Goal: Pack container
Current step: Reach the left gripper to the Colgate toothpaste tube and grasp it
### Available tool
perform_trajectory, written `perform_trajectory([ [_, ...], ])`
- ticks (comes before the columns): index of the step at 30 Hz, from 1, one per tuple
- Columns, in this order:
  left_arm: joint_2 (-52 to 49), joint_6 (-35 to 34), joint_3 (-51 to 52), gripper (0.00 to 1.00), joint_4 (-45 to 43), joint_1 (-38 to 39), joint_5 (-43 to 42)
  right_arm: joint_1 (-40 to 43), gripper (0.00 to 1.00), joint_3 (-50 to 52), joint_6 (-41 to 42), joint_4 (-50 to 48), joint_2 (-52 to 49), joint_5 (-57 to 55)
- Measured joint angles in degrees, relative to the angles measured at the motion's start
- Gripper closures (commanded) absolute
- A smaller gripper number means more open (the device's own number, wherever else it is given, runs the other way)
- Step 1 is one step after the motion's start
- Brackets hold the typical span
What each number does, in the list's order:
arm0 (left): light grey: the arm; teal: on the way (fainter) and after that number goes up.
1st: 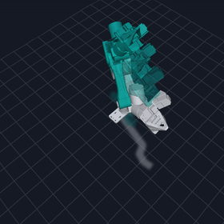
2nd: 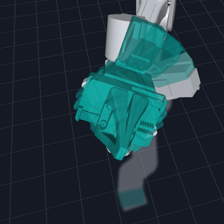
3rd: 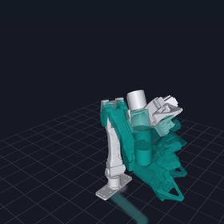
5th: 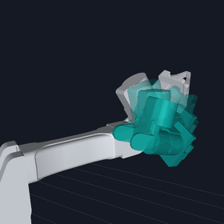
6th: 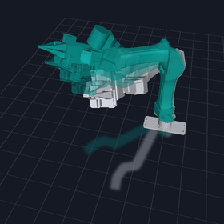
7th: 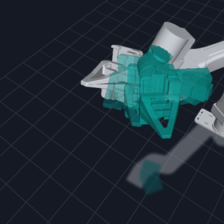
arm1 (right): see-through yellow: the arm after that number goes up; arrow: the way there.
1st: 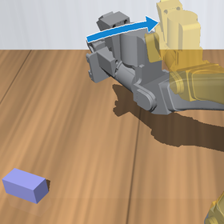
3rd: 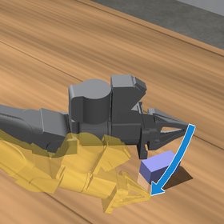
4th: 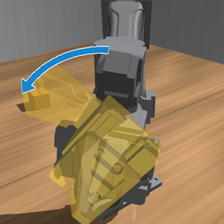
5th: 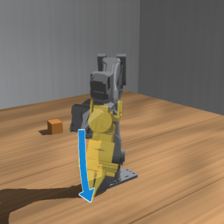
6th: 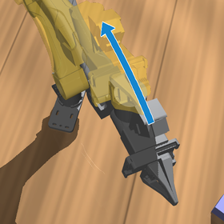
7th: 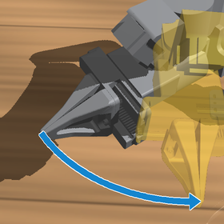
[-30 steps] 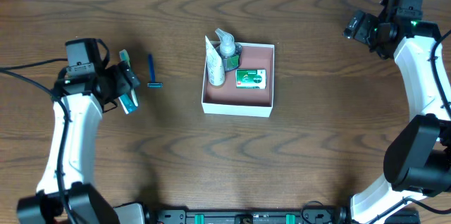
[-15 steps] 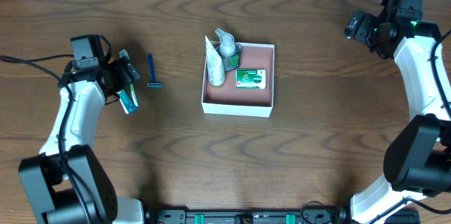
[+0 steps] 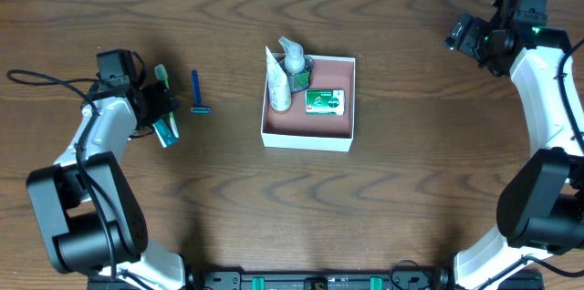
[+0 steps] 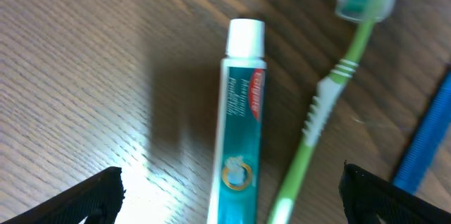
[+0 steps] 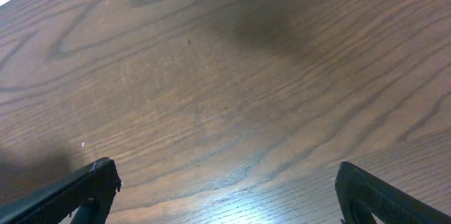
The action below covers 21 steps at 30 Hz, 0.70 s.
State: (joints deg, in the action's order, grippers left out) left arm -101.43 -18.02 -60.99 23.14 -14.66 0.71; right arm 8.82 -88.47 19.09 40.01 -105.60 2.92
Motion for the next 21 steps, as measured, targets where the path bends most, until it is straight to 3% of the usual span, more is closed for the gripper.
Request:
perform_trajectory([
  [8, -2.0, 0.0, 0.0, 0.0, -1.5, -1.0, 0.8, 0.0, 0.01, 0.0, 0.0, 0.0, 0.0, 0.0],
  [15, -5.5, -0.1, 0.0, 0.09, -1.4, -1.0, 1.4, 0.0, 0.01, 0.0, 0.0, 0.0, 0.0, 0.0],
  [17, -5.6, -0.2, 0.0, 0.18, -1.6, -0.9, 1.6, 0.0, 0.01, 0.0, 0.0, 0.0, 0.0, 0.0],
  [21, -5.6, 0.2, -0.1, 0.52, -0.9, -0.9, 1.7, 0.0, 0.01, 0.0, 0.0, 0.0, 0.0, 0.0],
])
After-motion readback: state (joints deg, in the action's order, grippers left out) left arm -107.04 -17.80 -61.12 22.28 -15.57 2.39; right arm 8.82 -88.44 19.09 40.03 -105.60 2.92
